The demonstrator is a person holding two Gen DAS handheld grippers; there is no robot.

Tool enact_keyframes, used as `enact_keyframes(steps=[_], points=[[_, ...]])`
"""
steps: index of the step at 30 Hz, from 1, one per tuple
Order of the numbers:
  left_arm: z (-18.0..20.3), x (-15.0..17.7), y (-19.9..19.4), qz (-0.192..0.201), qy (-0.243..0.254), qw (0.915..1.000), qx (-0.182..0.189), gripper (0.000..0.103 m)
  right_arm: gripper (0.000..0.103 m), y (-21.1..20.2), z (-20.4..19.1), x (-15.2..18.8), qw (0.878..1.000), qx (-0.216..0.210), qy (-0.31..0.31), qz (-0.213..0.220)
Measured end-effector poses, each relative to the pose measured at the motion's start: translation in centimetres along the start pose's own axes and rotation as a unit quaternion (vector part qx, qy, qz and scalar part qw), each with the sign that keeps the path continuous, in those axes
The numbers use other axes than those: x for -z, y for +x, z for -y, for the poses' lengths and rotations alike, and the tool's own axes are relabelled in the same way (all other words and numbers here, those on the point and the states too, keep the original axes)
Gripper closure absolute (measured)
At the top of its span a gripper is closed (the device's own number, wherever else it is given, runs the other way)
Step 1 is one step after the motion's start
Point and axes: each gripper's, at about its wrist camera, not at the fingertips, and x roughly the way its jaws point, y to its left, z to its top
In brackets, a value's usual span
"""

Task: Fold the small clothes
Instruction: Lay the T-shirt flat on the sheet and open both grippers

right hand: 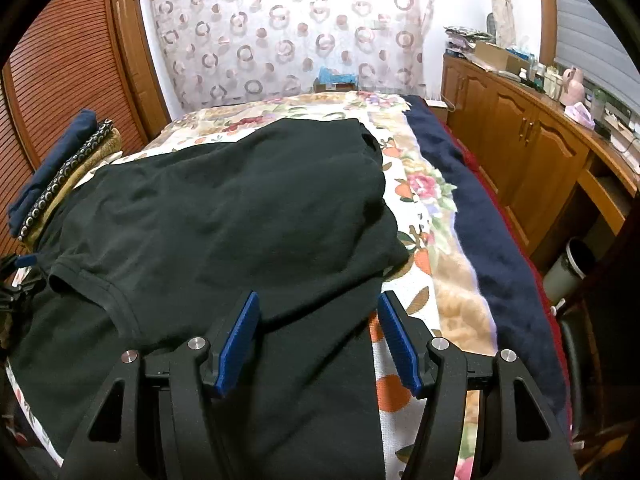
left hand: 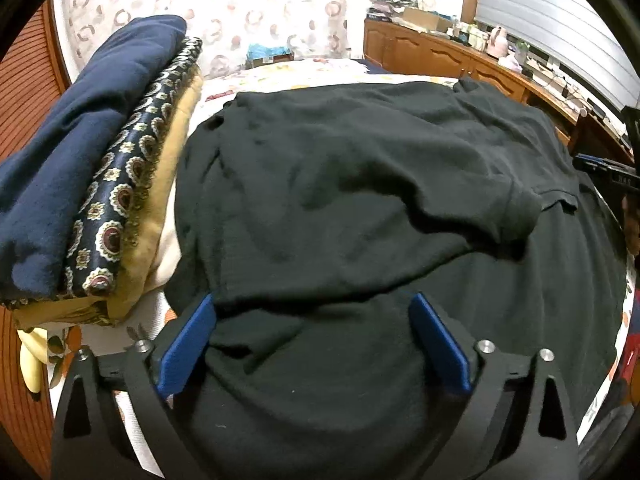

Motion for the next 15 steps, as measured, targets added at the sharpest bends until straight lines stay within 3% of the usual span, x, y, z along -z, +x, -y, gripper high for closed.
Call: enact_keyframes(steps=[7, 15], points=[[0.0, 0.0, 0.1, -0.001, 0.000, 1.0000, 0.000, 0.002, 0.039, 1.4, -0.1, 0.1, 0.999, -0.036, 0.022, -0.010], [0.0, 0.0, 0.1, -0.002, -0.001, 1.0000, 0.000, 0.001, 0.040, 2.4, -0.1, -1.0, 0.999, -0.028, 0.037, -0.027]])
